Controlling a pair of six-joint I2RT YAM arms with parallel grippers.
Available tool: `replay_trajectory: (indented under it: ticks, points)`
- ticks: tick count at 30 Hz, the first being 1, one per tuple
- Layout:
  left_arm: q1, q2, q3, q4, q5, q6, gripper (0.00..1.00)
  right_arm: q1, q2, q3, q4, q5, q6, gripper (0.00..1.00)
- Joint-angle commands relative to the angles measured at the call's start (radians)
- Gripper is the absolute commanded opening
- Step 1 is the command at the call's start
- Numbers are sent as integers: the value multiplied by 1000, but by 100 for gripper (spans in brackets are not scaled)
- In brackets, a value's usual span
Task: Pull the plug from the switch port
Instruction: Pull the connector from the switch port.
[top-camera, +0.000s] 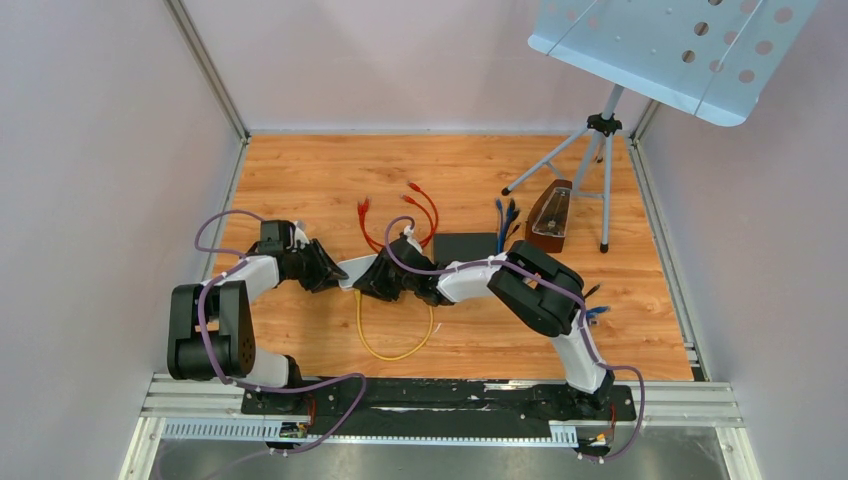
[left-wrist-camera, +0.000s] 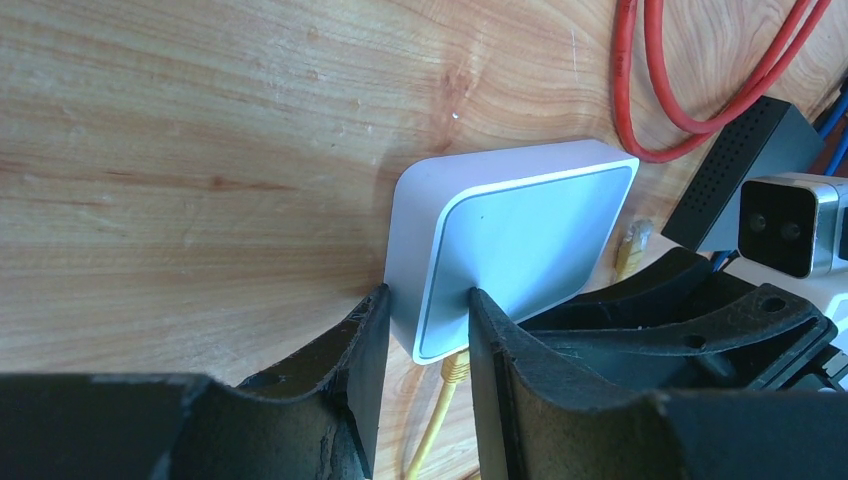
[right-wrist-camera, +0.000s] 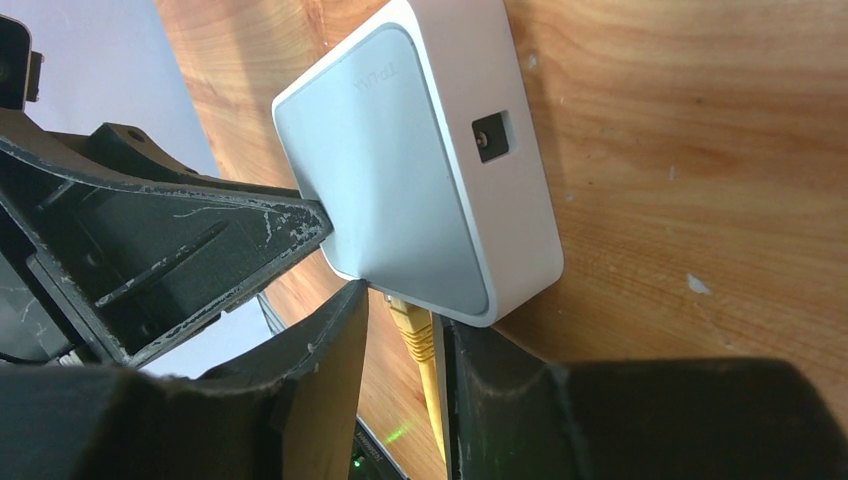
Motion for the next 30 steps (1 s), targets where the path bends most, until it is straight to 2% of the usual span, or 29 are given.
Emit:
replay_trajectory:
  ticks: [1,11,14,19,26,30]
  points:
    - [0,-8,-16,-40,9,19,42,2,36,-21,7,50,19,31]
    - [0,-9,-13,-33,18,19,41,0,37,-4,-43,56,22,25]
    - [0,-12,-15,-34,17,19,42,0,37,-2,-37,42,11,25]
    - [0,-16,-18,-33,13,18,41,-10,36,-14,20,-29,-31,33]
    - [0,-16,-16,-35,7,16,41,-14,29,-36,25,-12,-12,30]
    - [0,-12,-14,-36,7,15,41,-16,28,-61,91,-39,-24,29]
